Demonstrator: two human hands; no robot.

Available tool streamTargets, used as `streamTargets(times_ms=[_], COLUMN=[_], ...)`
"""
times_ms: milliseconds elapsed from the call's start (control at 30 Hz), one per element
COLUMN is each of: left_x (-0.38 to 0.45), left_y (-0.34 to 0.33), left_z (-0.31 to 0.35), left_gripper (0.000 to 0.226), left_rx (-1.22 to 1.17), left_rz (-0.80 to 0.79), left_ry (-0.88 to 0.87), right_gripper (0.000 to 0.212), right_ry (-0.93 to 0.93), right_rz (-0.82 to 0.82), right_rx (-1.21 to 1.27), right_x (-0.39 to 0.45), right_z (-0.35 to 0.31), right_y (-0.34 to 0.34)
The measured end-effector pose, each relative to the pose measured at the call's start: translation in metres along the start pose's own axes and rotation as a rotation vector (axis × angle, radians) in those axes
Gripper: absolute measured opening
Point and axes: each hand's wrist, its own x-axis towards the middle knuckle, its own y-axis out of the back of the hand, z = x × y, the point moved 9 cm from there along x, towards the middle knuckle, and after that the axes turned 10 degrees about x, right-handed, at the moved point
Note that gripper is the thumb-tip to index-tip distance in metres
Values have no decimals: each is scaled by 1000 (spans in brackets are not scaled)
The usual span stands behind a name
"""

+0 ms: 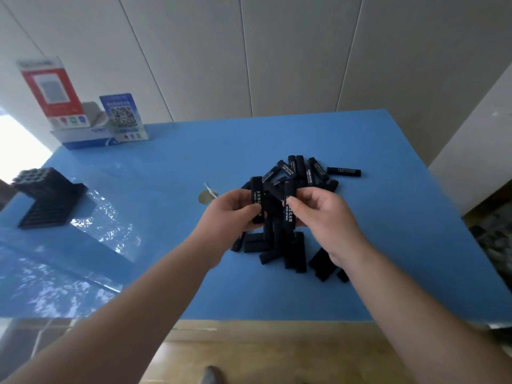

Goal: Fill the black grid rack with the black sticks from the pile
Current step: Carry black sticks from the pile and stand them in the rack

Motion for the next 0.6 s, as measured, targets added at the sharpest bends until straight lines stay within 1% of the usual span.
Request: streamTargets(times_ms=[100, 200, 367, 500, 600], left_x=[-9, -19, -37, -54, -75], left_y=[25, 53, 111, 159, 208], left_z=[-9, -15, -29, -41, -54], left_gripper=[14, 13, 10, 10, 9], left_rx=[-34, -53, -78, -99, -117], left_rz=[36, 61, 126, 180, 222], left_ry=[10, 4, 1, 3, -1], right_gripper=[12, 16, 15, 15, 15], right_ry=[1, -12, -27, -45, -72], right_rz=[-54, -103, -141, -178, -214], right_rx=[18, -15, -7, 24, 31], right_x=[-3, -6, -13, -23, -36], right_z=[-3, -7, -7, 1, 9], right_y=[-32, -65, -121, -175, -230])
